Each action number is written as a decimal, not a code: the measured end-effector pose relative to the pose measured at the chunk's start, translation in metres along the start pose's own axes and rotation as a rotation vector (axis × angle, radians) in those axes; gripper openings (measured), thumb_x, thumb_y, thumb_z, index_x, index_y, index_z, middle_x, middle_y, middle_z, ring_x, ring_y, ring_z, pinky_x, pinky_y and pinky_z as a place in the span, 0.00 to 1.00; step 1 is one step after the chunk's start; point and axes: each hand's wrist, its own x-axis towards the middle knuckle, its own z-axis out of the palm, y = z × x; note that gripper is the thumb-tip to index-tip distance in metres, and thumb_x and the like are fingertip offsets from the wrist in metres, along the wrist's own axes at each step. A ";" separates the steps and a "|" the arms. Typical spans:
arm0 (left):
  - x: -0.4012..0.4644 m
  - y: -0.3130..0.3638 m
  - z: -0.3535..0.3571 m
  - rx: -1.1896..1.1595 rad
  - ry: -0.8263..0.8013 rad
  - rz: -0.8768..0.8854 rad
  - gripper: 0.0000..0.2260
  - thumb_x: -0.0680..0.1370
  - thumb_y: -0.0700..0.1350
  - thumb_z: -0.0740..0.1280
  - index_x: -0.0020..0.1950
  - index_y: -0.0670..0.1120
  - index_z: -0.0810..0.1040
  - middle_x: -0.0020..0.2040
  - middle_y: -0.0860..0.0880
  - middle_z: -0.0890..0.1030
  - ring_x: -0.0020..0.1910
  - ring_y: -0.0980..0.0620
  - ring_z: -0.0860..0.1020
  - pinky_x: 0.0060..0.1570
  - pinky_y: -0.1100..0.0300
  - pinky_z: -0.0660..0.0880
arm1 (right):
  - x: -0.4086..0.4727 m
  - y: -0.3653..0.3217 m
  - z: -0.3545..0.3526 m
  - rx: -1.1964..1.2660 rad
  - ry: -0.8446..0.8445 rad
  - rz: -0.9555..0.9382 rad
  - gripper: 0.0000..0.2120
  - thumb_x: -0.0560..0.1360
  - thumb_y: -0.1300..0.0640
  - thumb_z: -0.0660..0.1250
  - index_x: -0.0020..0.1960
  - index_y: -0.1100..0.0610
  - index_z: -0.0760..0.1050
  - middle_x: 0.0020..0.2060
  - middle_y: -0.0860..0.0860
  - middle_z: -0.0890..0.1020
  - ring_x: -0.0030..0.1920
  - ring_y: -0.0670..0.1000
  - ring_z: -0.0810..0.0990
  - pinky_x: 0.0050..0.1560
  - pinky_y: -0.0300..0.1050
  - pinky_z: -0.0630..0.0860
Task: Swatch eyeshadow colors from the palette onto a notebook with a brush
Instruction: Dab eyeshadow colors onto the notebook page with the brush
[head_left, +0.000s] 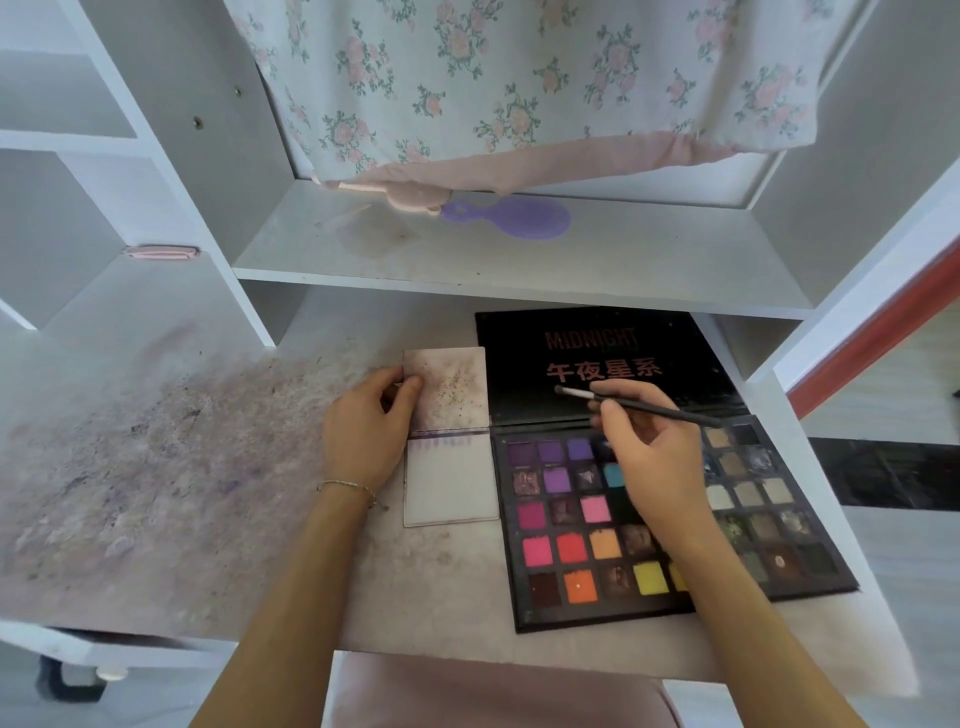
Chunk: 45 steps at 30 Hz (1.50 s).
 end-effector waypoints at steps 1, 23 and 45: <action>0.000 0.000 0.000 0.000 -0.002 -0.001 0.10 0.77 0.48 0.63 0.49 0.45 0.80 0.37 0.50 0.79 0.37 0.51 0.75 0.36 0.61 0.67 | -0.002 0.001 -0.009 -0.023 0.034 0.003 0.13 0.75 0.65 0.62 0.45 0.47 0.75 0.41 0.46 0.81 0.41 0.40 0.80 0.40 0.30 0.75; -0.004 0.005 0.000 0.035 -0.005 0.010 0.11 0.77 0.46 0.63 0.53 0.41 0.79 0.47 0.42 0.82 0.43 0.47 0.76 0.44 0.59 0.69 | -0.013 0.025 -0.096 -0.396 0.539 0.144 0.07 0.76 0.60 0.58 0.44 0.52 0.74 0.34 0.42 0.76 0.36 0.39 0.75 0.34 0.24 0.68; -0.003 0.005 0.001 0.024 -0.008 0.011 0.10 0.77 0.45 0.63 0.52 0.41 0.80 0.45 0.42 0.82 0.42 0.47 0.76 0.44 0.58 0.68 | -0.016 0.009 -0.073 -0.209 0.336 0.081 0.11 0.76 0.62 0.59 0.41 0.47 0.72 0.35 0.46 0.79 0.38 0.40 0.80 0.30 0.29 0.74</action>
